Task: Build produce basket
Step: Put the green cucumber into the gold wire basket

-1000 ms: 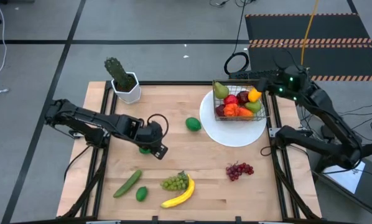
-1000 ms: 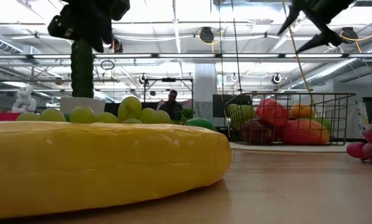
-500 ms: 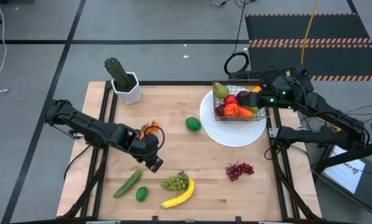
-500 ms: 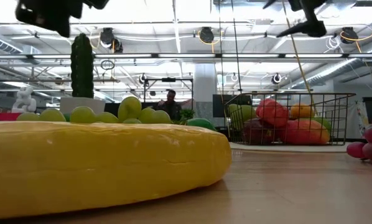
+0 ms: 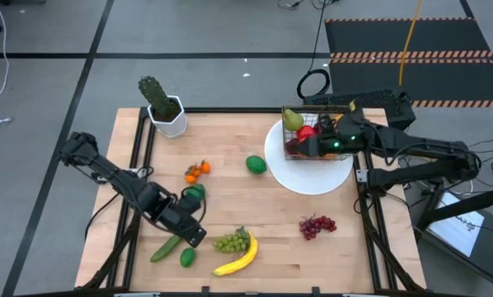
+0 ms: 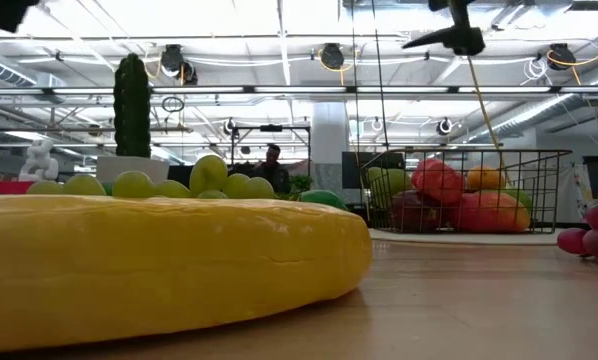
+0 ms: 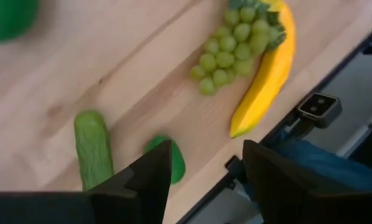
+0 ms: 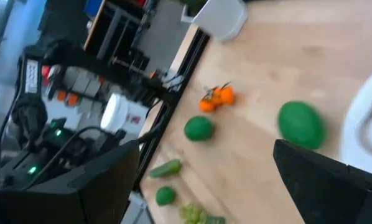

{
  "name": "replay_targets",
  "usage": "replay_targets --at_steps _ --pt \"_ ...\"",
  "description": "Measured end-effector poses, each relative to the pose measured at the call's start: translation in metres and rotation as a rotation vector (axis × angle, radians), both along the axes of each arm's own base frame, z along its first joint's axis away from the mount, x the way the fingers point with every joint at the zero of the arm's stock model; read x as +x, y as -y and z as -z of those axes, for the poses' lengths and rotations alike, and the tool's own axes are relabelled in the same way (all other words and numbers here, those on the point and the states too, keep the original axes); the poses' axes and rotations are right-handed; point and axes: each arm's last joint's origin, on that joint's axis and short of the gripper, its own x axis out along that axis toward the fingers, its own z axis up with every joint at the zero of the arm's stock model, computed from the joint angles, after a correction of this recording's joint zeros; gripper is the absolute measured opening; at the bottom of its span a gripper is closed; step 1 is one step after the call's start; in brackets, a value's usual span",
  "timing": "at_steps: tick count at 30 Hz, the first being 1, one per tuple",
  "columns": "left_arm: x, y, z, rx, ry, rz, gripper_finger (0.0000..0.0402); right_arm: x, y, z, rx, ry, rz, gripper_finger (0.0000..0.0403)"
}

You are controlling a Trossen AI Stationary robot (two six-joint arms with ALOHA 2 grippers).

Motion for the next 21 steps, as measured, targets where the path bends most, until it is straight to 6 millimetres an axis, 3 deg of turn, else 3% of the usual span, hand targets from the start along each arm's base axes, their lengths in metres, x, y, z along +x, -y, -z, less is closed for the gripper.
replay_targets --at_steps 5,12,21 --pt "-0.005 0.013 0.008 -0.008 -0.064 -0.059 0.0211 0.019 -0.014 0.005 0.007 0.009 -0.074 0.0363" --pt "-0.008 0.026 0.017 -0.011 -0.113 -0.096 0.0261 0.033 -0.026 0.011 0.026 0.01 -0.116 0.0363" --pt "-0.013 0.035 0.042 0.083 -0.31 0.014 0.0294 0.038 -0.039 0.017 0.044 -0.024 -0.165 0.0363"
